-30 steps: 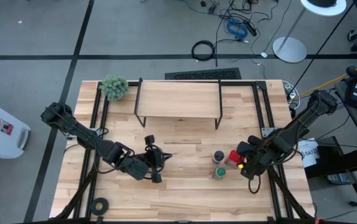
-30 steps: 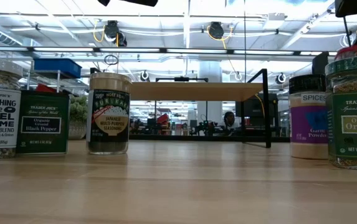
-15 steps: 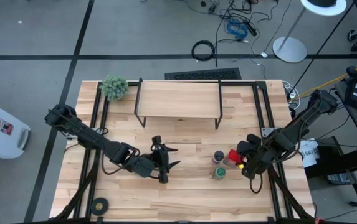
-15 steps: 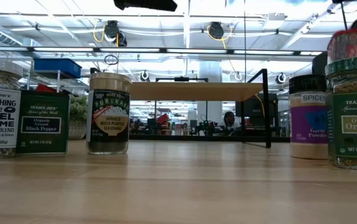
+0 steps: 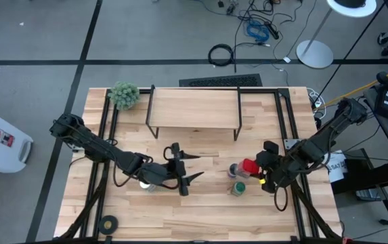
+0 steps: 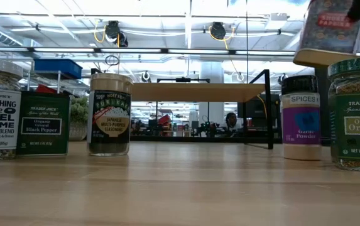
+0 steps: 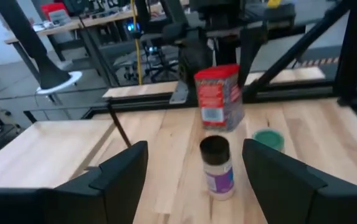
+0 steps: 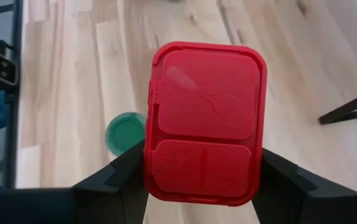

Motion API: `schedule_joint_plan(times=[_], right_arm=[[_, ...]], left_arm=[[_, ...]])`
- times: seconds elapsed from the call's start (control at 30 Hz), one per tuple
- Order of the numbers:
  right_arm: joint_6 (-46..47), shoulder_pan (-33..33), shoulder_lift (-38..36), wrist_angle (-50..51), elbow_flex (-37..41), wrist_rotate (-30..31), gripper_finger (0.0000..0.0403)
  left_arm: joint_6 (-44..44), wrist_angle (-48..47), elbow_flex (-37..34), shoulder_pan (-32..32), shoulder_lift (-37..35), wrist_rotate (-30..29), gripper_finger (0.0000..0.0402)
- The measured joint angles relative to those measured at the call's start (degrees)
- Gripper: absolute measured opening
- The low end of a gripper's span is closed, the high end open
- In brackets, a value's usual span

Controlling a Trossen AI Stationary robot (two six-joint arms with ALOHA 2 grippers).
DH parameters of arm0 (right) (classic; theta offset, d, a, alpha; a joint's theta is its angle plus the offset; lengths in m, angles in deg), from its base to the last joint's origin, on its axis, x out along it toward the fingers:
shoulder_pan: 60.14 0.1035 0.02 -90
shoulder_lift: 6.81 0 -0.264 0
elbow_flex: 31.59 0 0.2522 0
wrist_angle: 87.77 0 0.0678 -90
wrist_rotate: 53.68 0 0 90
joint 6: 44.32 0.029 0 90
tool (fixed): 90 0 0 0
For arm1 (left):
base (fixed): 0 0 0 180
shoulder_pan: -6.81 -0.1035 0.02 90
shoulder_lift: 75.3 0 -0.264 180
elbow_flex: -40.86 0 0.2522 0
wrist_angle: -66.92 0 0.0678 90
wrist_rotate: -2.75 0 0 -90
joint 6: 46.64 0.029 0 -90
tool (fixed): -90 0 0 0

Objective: Shelf spices
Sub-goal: Put the red seasoning can on the shelf

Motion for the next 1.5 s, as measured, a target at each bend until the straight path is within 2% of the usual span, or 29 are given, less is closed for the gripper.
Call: schedule_joint_plan(times=[0.1,0.27,0.37,0.5,0.73,0.8,0.87,1.0,1.5], right_arm=[[-2.5,-1.1,0.0,-0.9,0.0,0.2,0.0212],[-7.9,-3.1,0.0,-5.4,0.0,0.2,0.0212],[-11.9,-4.2,0.0,-8.6,0.0,0.1,0.0212],[-15.6,-5.4,0.0,-11.9,0.0,-0.3,0.0212],[-20.5,-6.1,0.1,-15.7,0.0,-0.3,0.0212],[-22.0,-6.2,0.1,-16.7,0.0,-0.3,0.0212],[-23.3,-6.5,0.1,-17.3,0.0,-0.2,0.0212],[-26.1,-7.2,0.1,-19.1,0.0,-0.3,0.0212],[-32.8,-10.6,0.9,-24.6,0.0,-0.3,0.0212]], left_arm=[[-2.4,0.0,0.0,-0.1,0.0,1.9,0.0272],[-4.4,1.3,0.0,-1.0,0.0,11.8,0.0272],[-4.1,1.9,0.0,-2.0,0.0,15.2,0.0272],[-4.4,2.0,0.0,-4.0,0.0,16.4,0.0287],[-3.9,4.3,0.0,-7.0,1.2,16.5,0.0383],[-4.1,5.4,0.0,-7.7,1.7,16.5,0.0395],[-5.5,5.5,0.0,-8.3,1.9,17.0,0.0394],[-7.5,5.7,0.0,-9.5,1.9,22.6,0.0392],[-7.2,8.0,0.0,-12.3,1.9,24.2,0.0391]])
